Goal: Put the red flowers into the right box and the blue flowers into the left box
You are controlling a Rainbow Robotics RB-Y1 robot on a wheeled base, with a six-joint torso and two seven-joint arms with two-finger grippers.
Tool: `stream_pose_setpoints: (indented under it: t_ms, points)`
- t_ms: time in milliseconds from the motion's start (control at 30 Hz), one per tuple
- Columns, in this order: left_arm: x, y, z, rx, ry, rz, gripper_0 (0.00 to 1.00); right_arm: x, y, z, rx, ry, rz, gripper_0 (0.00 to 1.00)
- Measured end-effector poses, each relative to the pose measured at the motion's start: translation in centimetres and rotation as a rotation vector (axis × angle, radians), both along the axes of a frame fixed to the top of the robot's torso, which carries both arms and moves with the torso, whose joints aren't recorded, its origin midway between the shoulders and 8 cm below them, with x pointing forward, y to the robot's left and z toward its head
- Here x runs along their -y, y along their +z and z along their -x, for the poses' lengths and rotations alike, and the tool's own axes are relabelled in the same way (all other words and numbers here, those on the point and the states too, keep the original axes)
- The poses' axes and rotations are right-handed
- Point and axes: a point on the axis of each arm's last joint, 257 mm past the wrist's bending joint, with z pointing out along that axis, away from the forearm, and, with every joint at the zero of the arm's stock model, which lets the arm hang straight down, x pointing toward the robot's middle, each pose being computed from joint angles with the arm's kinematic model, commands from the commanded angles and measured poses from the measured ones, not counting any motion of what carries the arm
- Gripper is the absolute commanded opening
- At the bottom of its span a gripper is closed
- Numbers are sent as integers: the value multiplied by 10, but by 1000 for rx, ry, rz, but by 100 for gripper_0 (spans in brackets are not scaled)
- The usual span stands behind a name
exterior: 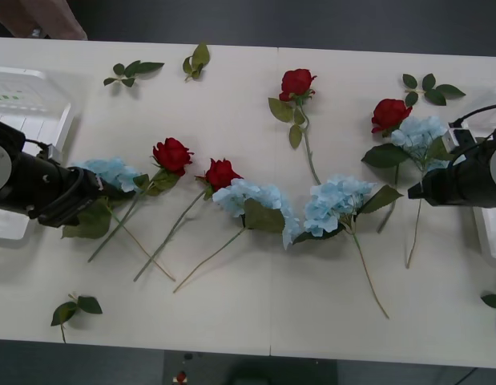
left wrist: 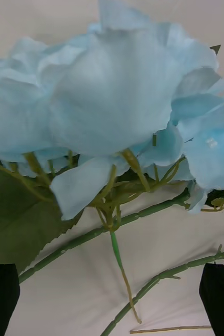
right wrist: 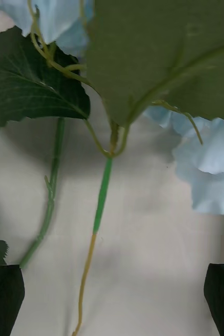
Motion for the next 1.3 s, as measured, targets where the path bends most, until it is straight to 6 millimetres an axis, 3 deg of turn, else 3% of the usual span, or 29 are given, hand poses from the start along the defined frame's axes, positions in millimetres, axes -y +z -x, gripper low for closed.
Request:
stream_pose_setpoints:
  t_ms: [233,433,533,567,667,833,867,900,967,1033,1067,1300]
  points:
    - [13,-14,-17,-3,-10,-21,100,-11,-26,-11,10,-3,-9,100]
    - [16,-30,-18,-20,-24,-56,100,-12,-39,-16,3,-19,9,100]
    - [16,-40,-12,-36,-40,-80,100,-15,-40,-18,13,-19,10,26]
    - [15,-43,-10,-41,-47,-91,100,-15,-40,-18,13,-19,10,14]
    - [15,-52,-4,-57,-69,-121,100,-15,-40,-18,13,-20,10,1]
    - [16,-55,-2,-63,-82,-135,98,-15,-40,-18,13,-24,7,0]
    - [15,-55,-2,-62,-82,-139,92,-15,-40,-18,13,-24,7,0]
    - [14,-55,-3,-59,-83,-146,71,-15,-40,-18,13,-24,7,0]
    - [11,-55,-4,-55,-84,-156,41,-15,-40,-18,13,-24,7,0]
    - [11,-56,-4,-54,-84,-157,5,-15,-40,-18,13,-24,7,0]
    - [11,-56,-4,-54,-84,-157,0,-15,-40,-18,13,-25,6,0]
    - [8,-56,-5,-48,-86,-171,0,-14,-39,-19,14,-28,5,0]
